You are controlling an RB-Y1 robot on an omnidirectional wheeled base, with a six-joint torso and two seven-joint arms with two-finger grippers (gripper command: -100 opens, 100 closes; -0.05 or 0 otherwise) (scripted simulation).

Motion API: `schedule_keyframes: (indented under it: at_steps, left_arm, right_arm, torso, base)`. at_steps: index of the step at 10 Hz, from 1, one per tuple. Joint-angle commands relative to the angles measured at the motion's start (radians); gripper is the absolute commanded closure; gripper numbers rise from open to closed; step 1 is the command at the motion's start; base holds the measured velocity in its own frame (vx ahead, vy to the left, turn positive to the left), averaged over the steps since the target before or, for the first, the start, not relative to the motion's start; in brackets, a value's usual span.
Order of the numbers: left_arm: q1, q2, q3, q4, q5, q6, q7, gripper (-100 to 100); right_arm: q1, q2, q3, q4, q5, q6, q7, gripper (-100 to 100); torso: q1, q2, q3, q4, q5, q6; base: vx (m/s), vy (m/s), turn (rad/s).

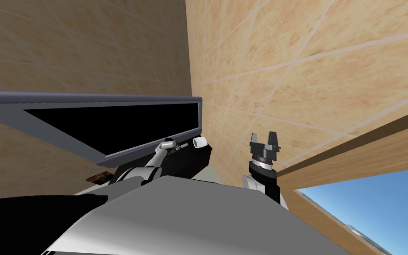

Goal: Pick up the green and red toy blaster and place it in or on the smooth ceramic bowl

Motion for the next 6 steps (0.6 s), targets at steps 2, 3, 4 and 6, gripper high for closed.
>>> schedule_keyframes:
  at_steps: [2, 3, 4, 6]
  left_arm:
    - [-0.020, 0.025, 0.010, 0.076, -0.013, 0.073, 0.015, -100]
    - [-0.020, 0.025, 0.010, 0.076, -0.013, 0.073, 0.015, -100]
    - [-0.032, 0.037, 0.013, 0.110, -0.019, 0.099, 0.020, -100]
    - [-0.049, 0.059, 0.020, 0.166, -0.029, 0.141, 0.026, -100]
  right_arm:
    - [0.000, 0.000, 0.000, 0.000, 0.000, 0.000, 0.000, 0]
    - [0.000, 0.000, 0.000, 0.000, 0.000, 0.000, 0.000, 0]
    - [0.000, 0.000, 0.000, 0.000, 0.000, 0.000, 0.000, 0]
    - [0.000, 0.000, 0.000, 0.000, 0.000, 0.000, 0.000, 0]
  torso:
    - [-0.001, 0.000, 0.000, 0.000, 0.000, 0.000]
    - [0.000, 0.001, 0.000, 0.000, 0.000, 0.000]
    - [-0.001, 0.000, 0.000, 0.000, 0.000, 0.000]
    - [-0.001, 0.000, 0.000, 0.000, 0.000, 0.000]
  base:
    - [-0.022, 0.026, -0.078]
    - [-0.016, 0.019, -0.053]
    - [-0.014, 0.016, -0.048]
    - [-0.019, 0.022, -0.066]
